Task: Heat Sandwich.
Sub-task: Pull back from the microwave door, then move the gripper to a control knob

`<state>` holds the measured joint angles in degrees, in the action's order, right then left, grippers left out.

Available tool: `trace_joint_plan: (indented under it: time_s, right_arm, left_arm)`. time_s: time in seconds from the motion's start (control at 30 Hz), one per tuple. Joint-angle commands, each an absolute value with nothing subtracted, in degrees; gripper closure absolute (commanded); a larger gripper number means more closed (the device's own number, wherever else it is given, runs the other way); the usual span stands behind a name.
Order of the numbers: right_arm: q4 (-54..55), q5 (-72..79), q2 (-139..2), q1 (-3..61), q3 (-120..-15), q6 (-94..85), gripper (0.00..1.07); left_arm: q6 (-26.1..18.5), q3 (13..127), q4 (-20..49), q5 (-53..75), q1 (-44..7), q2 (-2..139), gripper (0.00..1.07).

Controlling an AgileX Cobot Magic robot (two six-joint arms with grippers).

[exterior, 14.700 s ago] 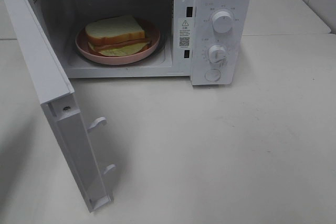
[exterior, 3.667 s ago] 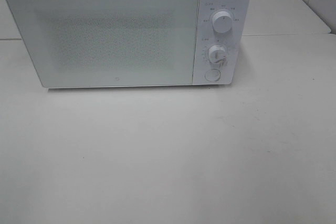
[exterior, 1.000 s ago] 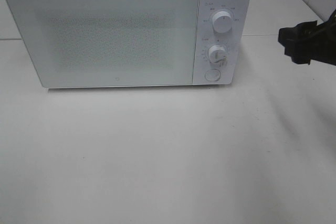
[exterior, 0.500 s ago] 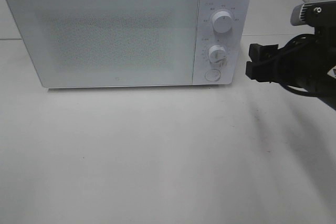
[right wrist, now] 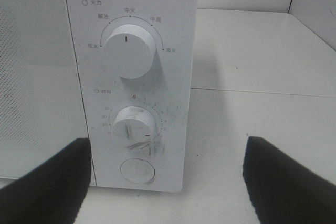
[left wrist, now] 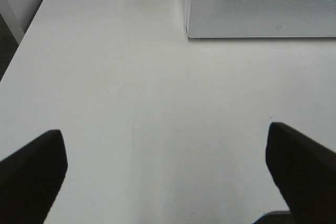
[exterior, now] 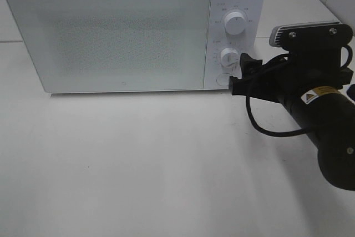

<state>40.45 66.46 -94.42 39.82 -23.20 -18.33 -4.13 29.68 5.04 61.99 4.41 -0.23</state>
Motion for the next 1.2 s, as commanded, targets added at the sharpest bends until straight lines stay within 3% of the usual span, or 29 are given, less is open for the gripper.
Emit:
trace_joint_plan:
  time_s: [0.03, 1.2]
  right_arm:
    - [41.1, 68.0, -95.7, 40.2, -24.7, -18.3, 0.31]
    - [40.3, 69.1, -114.4, 37.9, -41.0, -15.2, 0.31]
  left_arm:
    - [-3.9, 29.6, 5.0, 61.4, 4.1, -1.4, 0.09]
    - [-3.9, 29.6, 5.0, 61.4, 4.1, -1.4, 0.09]
